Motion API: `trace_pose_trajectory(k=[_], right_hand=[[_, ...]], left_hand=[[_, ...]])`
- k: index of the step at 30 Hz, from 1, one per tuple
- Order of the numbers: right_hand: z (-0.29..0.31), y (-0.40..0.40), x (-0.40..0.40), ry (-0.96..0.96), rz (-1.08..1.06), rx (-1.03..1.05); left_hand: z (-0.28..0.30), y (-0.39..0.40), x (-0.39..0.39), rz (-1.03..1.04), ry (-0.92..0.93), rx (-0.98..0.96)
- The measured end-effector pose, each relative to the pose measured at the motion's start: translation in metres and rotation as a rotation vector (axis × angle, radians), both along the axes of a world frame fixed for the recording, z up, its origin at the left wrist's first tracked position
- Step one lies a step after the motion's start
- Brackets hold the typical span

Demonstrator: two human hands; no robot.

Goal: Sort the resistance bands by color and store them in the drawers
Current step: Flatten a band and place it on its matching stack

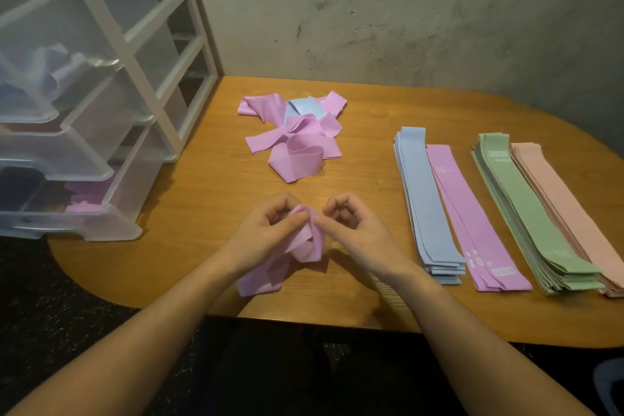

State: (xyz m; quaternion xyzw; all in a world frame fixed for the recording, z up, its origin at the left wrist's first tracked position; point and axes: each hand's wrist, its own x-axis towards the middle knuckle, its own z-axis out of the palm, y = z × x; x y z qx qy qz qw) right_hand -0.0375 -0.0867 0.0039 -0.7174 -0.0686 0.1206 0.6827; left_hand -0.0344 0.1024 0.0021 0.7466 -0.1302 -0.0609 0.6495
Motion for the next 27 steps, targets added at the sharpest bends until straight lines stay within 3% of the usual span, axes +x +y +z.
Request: trace_pose_trajectory(k=[6,11,18,24,27], right_hand=[[-0.006,0.002,-0.003,0.045,0.101,-0.003],[-0.014,-0.007,0.003,-0.013,0.012,-0.063],[-0.007,-0.022,0.011,-0.047,-0.061,-0.045],[-0.003,-0.041,0.012,-0.014,-0.011,-0.190],[0.001,-0.047,0.011,0.011,-0.105,-0.155]], left_hand=[[0.022,-0.011,0.005,0.089,-0.062,-0.068],[0.027,-0.010,0.017,0.311,-0.048,-0.100],[0.023,0.004,0.033,0.381,0.087,-0.018],[0.020,0.003,0.044,0.404,0.189,-0.016],[0.016,0.003,0.047,0.402,0.254,-0.024]])
